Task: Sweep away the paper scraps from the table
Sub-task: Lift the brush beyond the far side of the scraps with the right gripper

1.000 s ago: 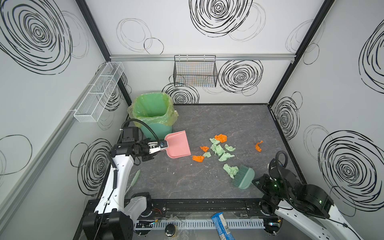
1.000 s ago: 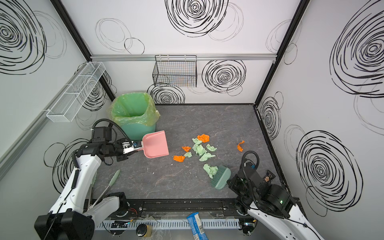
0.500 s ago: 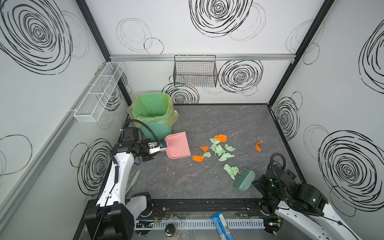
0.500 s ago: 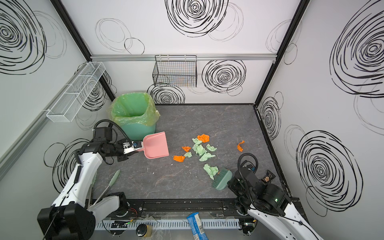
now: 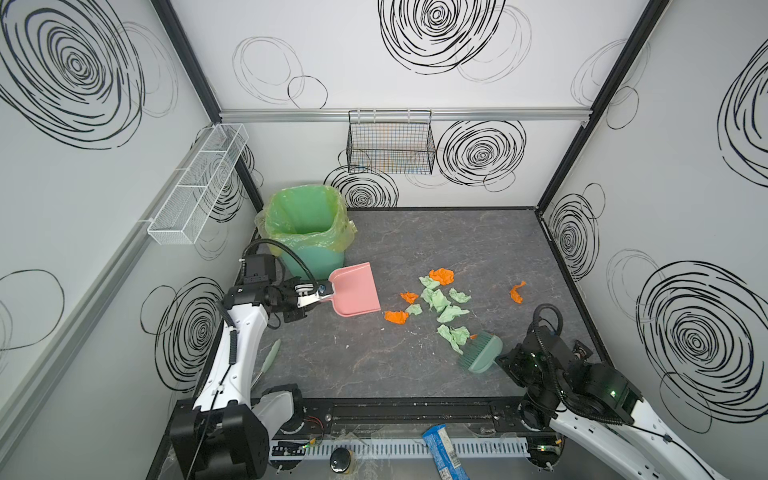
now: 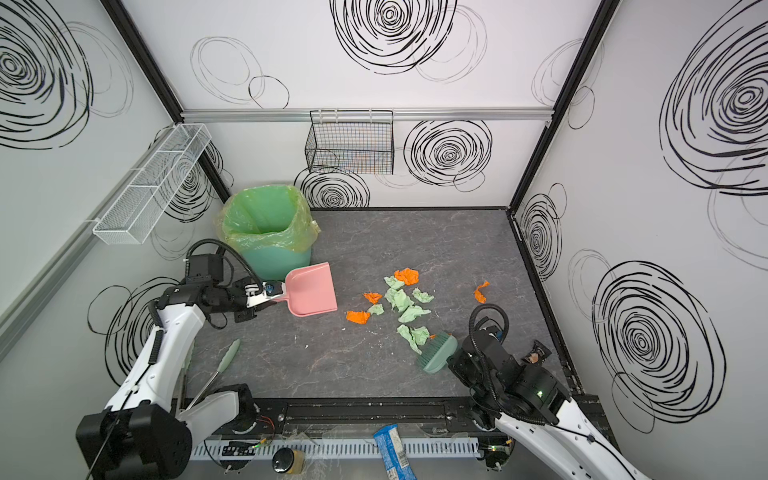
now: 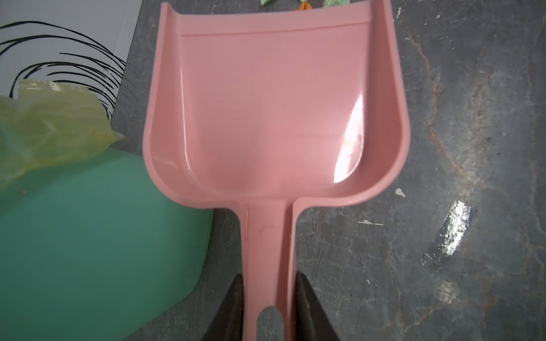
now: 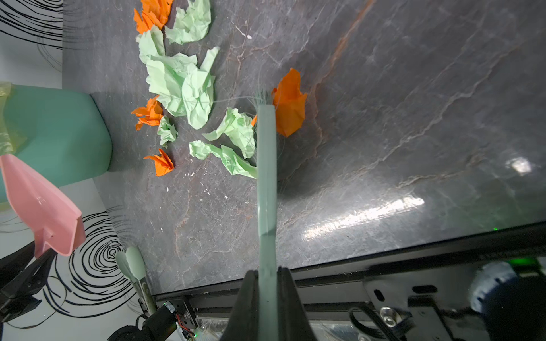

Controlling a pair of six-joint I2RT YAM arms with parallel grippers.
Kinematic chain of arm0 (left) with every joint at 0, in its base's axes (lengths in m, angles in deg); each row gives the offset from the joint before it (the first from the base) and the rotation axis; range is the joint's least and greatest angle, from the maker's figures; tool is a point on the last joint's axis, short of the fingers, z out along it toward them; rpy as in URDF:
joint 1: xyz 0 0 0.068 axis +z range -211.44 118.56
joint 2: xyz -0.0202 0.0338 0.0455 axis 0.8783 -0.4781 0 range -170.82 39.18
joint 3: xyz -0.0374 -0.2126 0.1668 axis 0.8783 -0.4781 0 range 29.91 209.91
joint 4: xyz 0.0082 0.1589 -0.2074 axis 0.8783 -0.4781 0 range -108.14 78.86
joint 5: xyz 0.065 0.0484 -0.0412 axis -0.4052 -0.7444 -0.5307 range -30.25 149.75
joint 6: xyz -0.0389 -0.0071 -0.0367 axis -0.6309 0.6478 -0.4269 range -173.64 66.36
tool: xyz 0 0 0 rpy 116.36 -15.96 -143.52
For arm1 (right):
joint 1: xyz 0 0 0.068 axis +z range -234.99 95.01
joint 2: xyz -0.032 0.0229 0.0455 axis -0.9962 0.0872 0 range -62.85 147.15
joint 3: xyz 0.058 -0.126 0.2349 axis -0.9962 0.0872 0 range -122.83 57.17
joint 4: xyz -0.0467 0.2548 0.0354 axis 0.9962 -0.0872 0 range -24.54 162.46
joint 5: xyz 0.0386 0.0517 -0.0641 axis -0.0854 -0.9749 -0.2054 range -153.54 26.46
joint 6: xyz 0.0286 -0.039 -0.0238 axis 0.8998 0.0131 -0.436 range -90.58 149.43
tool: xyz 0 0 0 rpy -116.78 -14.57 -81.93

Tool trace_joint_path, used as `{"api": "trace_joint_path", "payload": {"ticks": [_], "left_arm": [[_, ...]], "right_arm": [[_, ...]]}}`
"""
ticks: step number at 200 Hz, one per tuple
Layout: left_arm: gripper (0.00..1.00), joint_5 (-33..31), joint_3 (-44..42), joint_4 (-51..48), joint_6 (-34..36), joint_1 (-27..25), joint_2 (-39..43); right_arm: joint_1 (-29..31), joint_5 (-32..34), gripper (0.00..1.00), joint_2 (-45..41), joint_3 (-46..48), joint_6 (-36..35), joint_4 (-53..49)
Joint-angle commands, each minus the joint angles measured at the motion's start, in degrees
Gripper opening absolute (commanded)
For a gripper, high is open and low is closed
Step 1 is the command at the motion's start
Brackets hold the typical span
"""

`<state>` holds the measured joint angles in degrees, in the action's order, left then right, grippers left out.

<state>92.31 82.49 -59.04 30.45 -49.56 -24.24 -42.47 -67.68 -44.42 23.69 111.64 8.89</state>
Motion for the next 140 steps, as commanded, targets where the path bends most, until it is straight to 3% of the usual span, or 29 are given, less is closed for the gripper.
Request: {"api": "trace_joint_path", "payload": {"ticks": [1, 34, 102, 140], "left_arm": [[0.0, 1.8, -0.2, 0.0, 1.3, 0.8, 0.0], [0.0, 2.2, 0.6, -0.5, 1.1, 0.8, -0.1], [0.0, 2.7, 0.2, -1.7, 2.8, 2.7, 0.0], [0.0, 2.9, 0.3, -2.8, 3.8, 3.5, 0.5]], "right_arm": [[-1.3, -0.1, 0.0, -0.6, 1.2, 0.1, 3.5], [-1.3, -5.1, 0.0, 0.4, 6.7, 2.9, 14.9], [-1.4, -1.9, 0.0, 10.4, 4.0, -3.2, 25.6], [-1.4, 1.3, 0.0, 18.1, -7.3, -8.8, 17.3]]}}
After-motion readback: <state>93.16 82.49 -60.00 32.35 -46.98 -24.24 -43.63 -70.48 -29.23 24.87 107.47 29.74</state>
